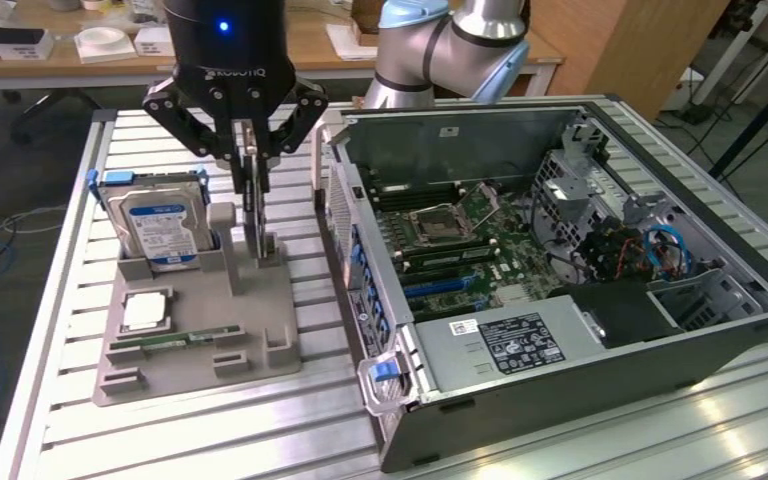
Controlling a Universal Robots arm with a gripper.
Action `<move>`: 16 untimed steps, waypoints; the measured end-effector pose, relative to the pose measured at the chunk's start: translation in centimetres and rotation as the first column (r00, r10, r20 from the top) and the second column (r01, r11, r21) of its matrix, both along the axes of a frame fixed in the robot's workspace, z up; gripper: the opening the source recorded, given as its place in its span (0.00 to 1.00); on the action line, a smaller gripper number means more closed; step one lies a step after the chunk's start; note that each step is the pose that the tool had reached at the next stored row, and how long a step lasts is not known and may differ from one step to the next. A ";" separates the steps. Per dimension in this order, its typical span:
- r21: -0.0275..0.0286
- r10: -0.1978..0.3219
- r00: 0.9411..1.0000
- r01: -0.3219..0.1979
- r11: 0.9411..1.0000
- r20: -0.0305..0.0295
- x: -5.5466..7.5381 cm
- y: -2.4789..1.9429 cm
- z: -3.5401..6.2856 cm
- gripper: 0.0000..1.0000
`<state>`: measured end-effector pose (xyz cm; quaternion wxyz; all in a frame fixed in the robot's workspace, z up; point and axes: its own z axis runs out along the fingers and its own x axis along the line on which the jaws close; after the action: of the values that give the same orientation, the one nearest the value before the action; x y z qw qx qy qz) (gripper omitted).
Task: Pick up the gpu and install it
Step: 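Pick up the gpu and move the gpu toward the slot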
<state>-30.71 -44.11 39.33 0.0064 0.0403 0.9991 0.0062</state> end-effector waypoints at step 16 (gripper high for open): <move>-0.001 0.000 1.000 0.000 1.000 0.000 0.0 0.00 1.00 0.26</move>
<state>-30.71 -44.11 40.33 0.0066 0.0403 0.9991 0.0059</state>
